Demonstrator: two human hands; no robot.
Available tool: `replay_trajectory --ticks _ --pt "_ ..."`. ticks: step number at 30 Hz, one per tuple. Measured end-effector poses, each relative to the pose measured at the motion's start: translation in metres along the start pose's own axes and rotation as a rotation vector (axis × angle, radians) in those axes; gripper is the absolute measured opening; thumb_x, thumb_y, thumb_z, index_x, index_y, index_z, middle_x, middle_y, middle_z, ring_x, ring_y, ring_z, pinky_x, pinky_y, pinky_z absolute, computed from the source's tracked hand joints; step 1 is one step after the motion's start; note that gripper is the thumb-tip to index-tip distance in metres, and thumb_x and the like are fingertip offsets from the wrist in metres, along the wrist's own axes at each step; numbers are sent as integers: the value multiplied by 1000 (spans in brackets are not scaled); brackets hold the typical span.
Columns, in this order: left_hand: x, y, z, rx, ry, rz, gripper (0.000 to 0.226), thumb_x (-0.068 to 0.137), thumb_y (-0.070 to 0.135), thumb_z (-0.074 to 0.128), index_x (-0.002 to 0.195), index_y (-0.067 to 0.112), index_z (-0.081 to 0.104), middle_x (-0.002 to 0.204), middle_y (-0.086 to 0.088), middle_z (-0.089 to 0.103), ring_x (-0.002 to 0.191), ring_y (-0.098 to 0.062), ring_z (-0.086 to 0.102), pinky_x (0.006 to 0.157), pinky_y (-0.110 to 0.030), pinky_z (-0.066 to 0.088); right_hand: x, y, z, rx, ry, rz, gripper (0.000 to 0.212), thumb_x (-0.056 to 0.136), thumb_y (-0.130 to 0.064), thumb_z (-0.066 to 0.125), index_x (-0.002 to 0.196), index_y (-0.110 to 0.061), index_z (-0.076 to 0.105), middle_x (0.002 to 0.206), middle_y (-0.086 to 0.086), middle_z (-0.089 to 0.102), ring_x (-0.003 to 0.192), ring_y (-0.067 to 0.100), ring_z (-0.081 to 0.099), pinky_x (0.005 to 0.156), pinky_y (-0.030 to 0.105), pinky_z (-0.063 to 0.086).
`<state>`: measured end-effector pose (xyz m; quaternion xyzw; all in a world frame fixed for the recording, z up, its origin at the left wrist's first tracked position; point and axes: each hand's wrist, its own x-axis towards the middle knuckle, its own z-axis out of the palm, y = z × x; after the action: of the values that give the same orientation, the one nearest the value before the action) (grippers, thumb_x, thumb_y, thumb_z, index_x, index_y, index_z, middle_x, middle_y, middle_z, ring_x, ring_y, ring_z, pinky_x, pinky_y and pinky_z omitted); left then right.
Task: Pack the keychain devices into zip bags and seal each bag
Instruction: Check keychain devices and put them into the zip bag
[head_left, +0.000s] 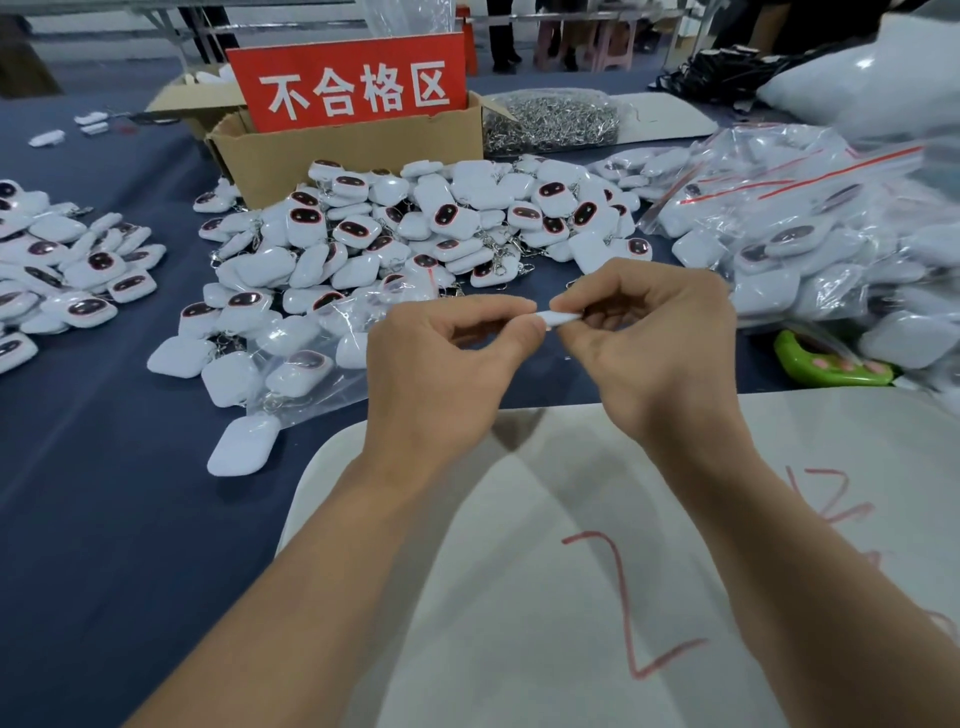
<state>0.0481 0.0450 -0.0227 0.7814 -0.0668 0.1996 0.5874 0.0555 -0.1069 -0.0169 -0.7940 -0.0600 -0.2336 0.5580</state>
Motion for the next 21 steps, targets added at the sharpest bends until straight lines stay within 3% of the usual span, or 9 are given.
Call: replay_trajectory --ticks 3,7,11,13,16,18,21 --pt "2 0 -1 -10 -21 -7 25 80 24 79 74 49 79 71 18 75 66 -1 67 62 -18 51 0 4 2 31 -18 37 32 73 1 80 66 -30 75 68 7 73 65 32 67 61 41 57" --pt "5 -2 -1 -34 -5 -38 18 82 24 76 81 42 81 71 8 77 75 -28 72 71 -43 57 0 4 3 43 -31 73 23 69 -10 81 71 -33 78 65 0 73 56 15 64 58 33 57" --pt "6 -5 -2 -137 27 -203 11 84 27 76 78 32 84 75 1 78 75 -25 73 75 -38 61 -1 3 5 42 -32 53 29 75 -7 82 85 -34 80 58 -5 66 51 3 54 57 18 47" --pt "7 -4 -3 -227 47 -333 20 89 23 77 71 31 83 76 -2 79 75 -23 75 66 -30 60 -3 1 6 -64 -76 -31 33 78 -7 80 97 -35 80 61 -3 62 53 4 49 57 10 41" --pt "9 -1 -7 -393 70 -439 33 93 20 75 61 25 81 70 0 76 59 -12 67 55 -21 55 -8 1 7 -130 -137 -63 39 80 -10 80 110 -34 80 73 -9 69 62 9 57 64 17 49" --pt "8 2 -6 -435 100 -411 28 94 22 74 67 21 82 71 -2 76 55 -12 65 54 -21 54 -6 0 7 -57 -170 23 37 81 -12 80 110 -35 80 75 -3 75 64 18 64 69 29 58" --pt "2 4 -2 -392 54 -207 11 92 28 75 88 23 83 81 0 78 69 -13 70 63 -22 56 -3 -1 2 39 -221 61 18 88 -17 76 93 -33 81 74 -6 77 64 6 69 69 24 57"
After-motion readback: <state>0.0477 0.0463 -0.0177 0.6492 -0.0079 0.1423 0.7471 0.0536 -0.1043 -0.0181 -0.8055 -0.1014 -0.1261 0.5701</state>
